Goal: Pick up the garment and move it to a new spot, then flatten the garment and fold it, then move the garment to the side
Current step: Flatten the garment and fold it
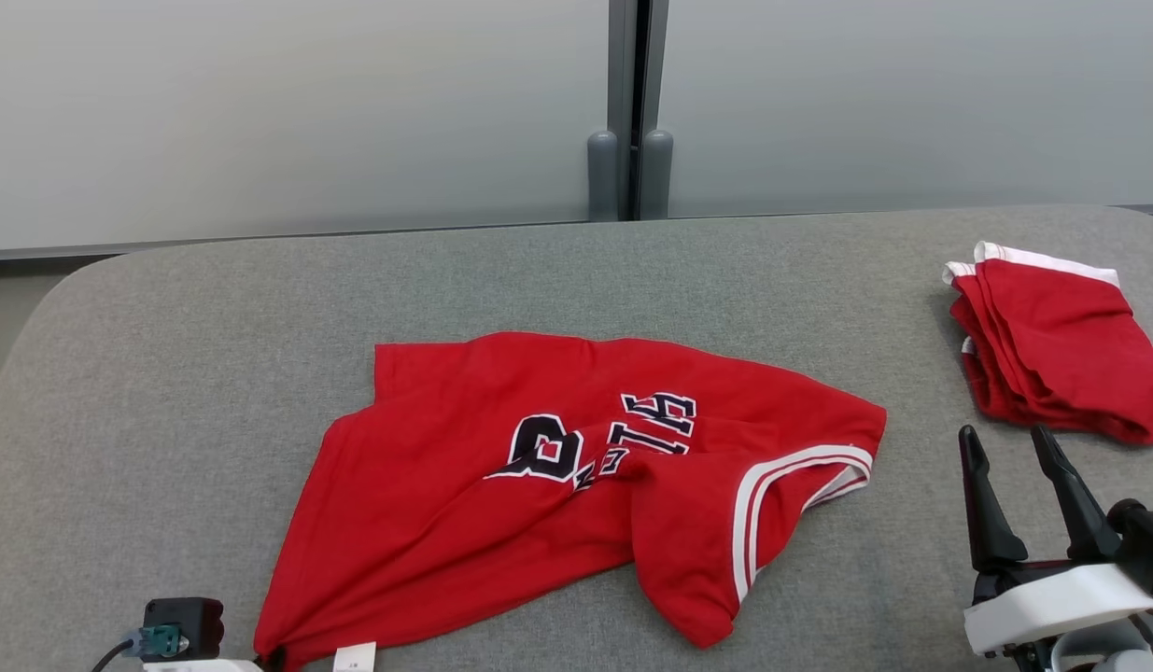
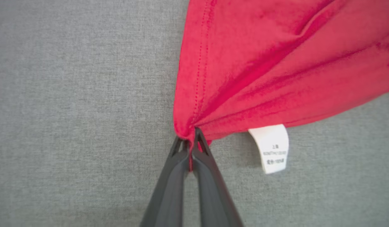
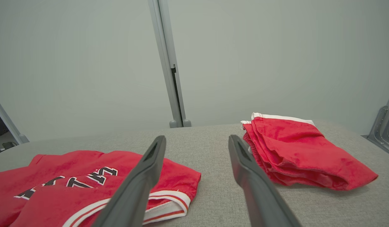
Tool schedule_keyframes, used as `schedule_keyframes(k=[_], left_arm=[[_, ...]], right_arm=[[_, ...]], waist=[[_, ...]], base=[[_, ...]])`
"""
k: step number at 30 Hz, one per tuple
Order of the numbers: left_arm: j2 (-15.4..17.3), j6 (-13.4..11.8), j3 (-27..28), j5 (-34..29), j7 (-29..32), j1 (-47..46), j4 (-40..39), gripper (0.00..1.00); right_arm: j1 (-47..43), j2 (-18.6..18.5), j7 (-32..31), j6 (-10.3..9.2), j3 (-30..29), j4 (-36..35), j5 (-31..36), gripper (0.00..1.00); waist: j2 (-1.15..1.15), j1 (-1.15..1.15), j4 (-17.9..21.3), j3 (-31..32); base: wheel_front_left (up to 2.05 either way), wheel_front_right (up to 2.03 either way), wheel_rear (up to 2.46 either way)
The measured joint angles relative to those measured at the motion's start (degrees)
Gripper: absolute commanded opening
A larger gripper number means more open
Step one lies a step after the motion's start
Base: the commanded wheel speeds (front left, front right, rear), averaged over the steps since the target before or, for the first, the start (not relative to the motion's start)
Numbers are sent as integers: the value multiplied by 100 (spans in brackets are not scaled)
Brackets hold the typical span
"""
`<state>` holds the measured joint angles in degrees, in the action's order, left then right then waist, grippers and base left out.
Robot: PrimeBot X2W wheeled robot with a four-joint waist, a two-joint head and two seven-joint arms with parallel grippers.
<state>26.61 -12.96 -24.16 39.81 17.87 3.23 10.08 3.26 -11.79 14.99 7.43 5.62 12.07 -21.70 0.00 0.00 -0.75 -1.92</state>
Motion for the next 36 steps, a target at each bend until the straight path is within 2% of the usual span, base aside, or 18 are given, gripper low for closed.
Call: schedule_keyframes(k=[1, 5, 9, 14, 20, 31, 36], left_arm=[[-2, -25, 20, 7, -44, 25, -30, 100], [-118, -126, 102, -15, -385, 38, -227, 100], [-214, -281, 328, -286, -1239, -55, -534, 100], [-414, -225, 355, -527, -2102, -152, -683, 100], [-549, -208, 226, -655, -2447, -170, -703, 100], [-668, -34, -30, -746, -2486, -442, -648, 100], [-742, 37, -120, -742, -2446, -526, -528, 100]], right_arm=[[-8, 2, 0, 0, 8, -1, 0, 100], [-27, 25, 0, 0, 124, 1, 5, 100], [-32, 25, 0, 0, 245, 14, -11, 100], [-51, 5, 0, 0, 416, 58, -54, 100], [-29, -48, -202, 0, 821, 70, -377, 100], [782, -138, -2095, 0, 948, 996, -870, 100], [1155, -131, -3023, 0, 965, 1351, -1378, 100]], waist=[[0, 0, 5, 10], [0, 0, 15, 46], [0, 0, 21, 113], [0, 0, 53, 185], [0, 0, 102, 208], [0, 0, -145, 20], [0, 0, -368, -89]], base=[[0, 0, 0], [0, 0, 0], [0, 0, 0], [0, 0, 0], [0, 0, 0], [0, 0, 0], [0, 0, 0]])
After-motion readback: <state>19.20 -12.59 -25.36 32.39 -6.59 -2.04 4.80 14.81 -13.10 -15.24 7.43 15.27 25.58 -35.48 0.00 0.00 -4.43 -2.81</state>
